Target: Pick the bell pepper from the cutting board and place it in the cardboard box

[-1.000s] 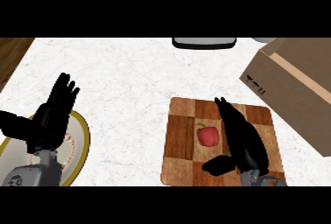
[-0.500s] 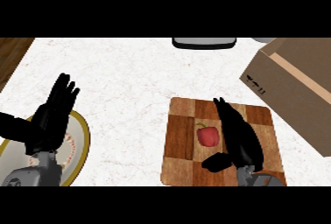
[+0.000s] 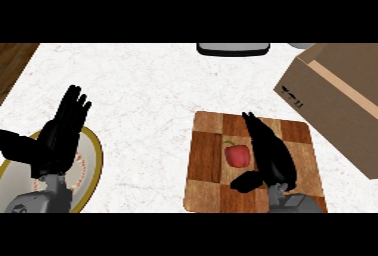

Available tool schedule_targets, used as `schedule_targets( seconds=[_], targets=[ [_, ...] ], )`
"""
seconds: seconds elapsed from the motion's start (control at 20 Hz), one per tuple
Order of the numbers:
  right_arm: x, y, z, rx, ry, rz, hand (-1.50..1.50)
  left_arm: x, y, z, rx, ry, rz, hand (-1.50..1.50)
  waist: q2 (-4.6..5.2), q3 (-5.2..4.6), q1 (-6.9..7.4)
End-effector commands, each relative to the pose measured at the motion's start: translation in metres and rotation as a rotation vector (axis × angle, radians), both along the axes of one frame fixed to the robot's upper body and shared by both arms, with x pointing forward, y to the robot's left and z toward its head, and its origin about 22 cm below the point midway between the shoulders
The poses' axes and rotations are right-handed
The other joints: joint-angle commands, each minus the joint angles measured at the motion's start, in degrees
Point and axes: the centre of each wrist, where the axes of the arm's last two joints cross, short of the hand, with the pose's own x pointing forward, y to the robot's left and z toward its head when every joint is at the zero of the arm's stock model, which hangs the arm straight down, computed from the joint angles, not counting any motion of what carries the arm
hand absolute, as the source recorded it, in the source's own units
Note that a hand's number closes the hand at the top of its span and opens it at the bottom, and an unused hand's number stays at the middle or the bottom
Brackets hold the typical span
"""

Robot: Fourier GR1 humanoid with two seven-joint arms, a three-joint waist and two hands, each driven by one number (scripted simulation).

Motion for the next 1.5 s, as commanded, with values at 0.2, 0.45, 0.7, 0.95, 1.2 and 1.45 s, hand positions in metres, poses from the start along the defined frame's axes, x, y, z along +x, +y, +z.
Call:
schedule_targets(
  seconds=[0.2, 0.45, 0.7, 0.95, 1.2, 1.45],
  targets=[
    [0.000, 0.005, -0.026, -0.016, 0.014, -0.010, -1.50, 0.005, 0.010, 0.009, -0.008, -0.007, 0.001, 0.00, -0.01, -0.01, -0.02],
    [0.000, 0.006, -0.011, -0.018, 0.014, 0.005, -1.50, -0.010, 0.011, -0.010, 0.018, -0.002, 0.007, 0.00, -0.04, -0.02, -0.01],
    [0.023, 0.015, -0.030, -0.021, -0.001, 0.009, -1.50, -0.002, -0.002, 0.020, 0.007, -0.005, -0.003, 0.00, 0.00, 0.00, 0.12],
    [0.023, 0.006, -0.034, -0.105, -0.042, 0.080, 1.50, 0.000, -0.002, 0.000, 0.000, -0.001, 0.002, 0.00, 0.02, -0.01, 0.06],
    [-0.009, 0.013, -0.027, -0.179, -0.105, 0.104, 1.50, -0.013, -0.001, 0.005, 0.000, 0.008, -0.019, 0.00, -0.10, -0.02, -0.09],
    [-0.015, 0.010, -0.029, -0.184, -0.132, 0.319, 1.50, 0.012, 0.012, 0.004, 0.004, -0.009, 0.000, 0.00, -0.05, -0.05, -0.57]
  ],
)
